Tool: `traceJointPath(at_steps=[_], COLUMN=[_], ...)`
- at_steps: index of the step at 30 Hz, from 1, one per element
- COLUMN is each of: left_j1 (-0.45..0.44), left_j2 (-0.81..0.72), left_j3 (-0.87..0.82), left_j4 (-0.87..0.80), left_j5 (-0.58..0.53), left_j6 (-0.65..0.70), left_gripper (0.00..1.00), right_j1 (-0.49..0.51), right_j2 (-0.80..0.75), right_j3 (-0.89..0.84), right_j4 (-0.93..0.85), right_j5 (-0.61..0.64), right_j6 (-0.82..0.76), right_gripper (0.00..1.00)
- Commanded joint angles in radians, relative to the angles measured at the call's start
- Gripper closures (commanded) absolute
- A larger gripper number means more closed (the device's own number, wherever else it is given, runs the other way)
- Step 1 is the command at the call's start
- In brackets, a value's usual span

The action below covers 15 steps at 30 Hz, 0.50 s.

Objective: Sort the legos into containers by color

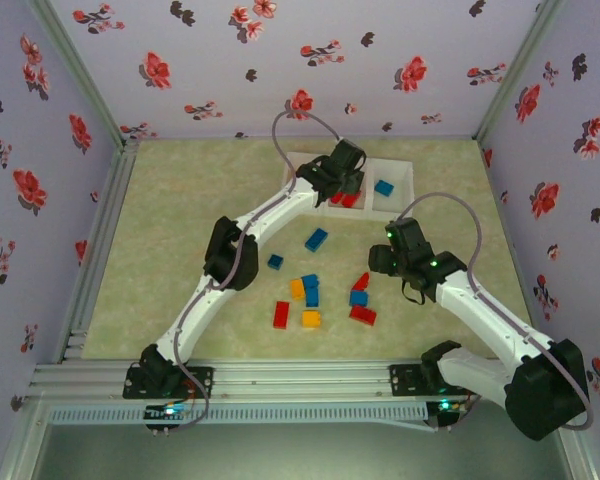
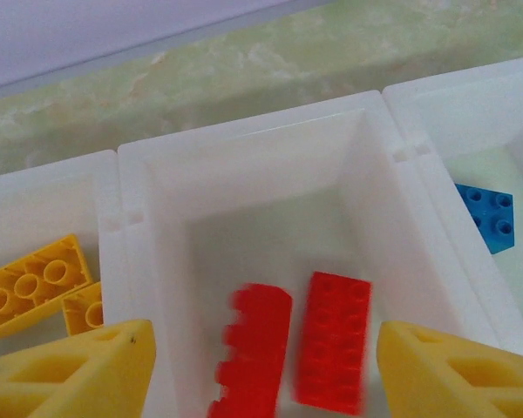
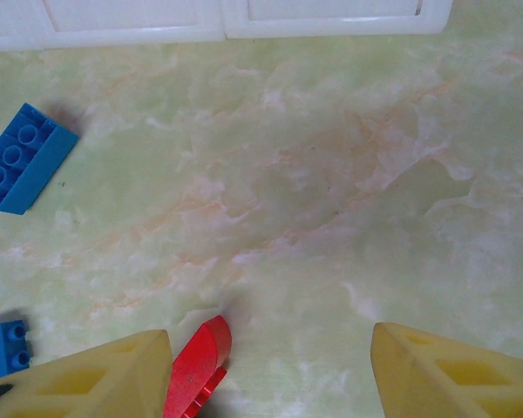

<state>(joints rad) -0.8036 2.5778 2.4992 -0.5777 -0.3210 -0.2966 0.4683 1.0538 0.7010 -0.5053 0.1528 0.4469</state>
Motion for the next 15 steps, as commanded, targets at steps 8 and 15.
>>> traceJointPath(at_steps=[8, 15], left_j1=[0.006, 0.009], left_j2=[-0.304, -0.596], left_j3=[-0.305, -0.692], left_j4=[-0.024, -0.048], left_j5=[0.002, -0.008], left_j6=[-0.022, -0.097], left_gripper=[0.33, 0.34], right_j1=[-0.005, 0.012], right_j2=[0.045, 0.086], right_j3=[0.021, 0.038], right_j4=[0.016, 0.070], right_j5=[-0.025, -0.088], right_j6=[0.000, 0.012], right_gripper=[0.37, 0.38])
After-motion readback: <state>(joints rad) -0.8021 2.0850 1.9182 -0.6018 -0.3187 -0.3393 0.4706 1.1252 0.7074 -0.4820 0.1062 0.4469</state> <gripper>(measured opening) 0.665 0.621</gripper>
